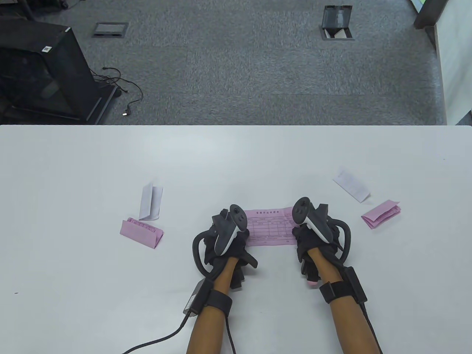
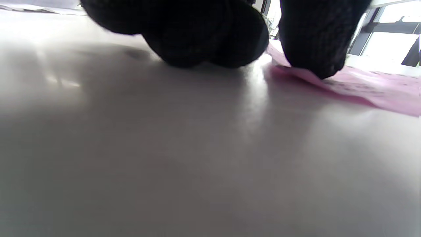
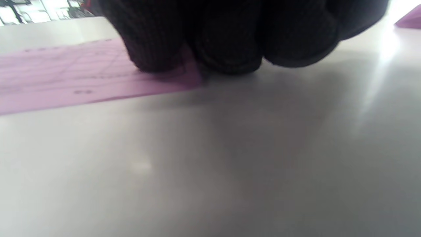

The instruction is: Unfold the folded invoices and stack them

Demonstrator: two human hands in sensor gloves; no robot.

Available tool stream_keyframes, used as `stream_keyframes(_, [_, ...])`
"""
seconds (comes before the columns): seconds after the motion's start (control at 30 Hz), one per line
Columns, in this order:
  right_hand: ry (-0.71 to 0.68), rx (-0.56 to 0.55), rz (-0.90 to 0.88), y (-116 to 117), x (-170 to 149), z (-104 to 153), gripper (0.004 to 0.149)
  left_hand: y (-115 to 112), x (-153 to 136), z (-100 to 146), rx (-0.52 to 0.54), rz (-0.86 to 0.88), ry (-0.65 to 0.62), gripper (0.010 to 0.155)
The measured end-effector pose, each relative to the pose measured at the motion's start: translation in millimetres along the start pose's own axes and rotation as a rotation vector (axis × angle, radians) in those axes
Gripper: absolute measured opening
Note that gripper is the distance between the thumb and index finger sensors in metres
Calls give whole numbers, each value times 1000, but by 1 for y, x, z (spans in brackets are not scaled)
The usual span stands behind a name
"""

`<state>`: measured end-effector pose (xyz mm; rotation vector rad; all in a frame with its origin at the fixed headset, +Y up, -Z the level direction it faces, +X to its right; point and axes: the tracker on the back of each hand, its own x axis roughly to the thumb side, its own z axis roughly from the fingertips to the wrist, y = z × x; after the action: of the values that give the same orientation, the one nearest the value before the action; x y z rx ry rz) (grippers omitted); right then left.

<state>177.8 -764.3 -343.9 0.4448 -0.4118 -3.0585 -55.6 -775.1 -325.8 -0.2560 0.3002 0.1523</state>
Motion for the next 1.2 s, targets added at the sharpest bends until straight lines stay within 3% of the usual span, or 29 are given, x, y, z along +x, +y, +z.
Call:
stream_keyframes(0.13, [23,-5,92,-2,-5,-3,50,1,-1,1,8,-34,11,89])
stream_keyframes(0.63, [12,3,17,-1,-20,-6,49,2,1,0,1,-83,16,86])
stream_keyframes(0.8, [-14,10,-25,-9,-30,5,49,6,-1,9,53,-36,-38,85])
stream_keyframes(1.0, [-89,-123,74,-48,-77,31,51,27,-12,35,170,-16,-161,83])
stream_keyframes(1.2, [55,-184,241,-53,-143,23,62,26,-41,73,154,197,-325,79])
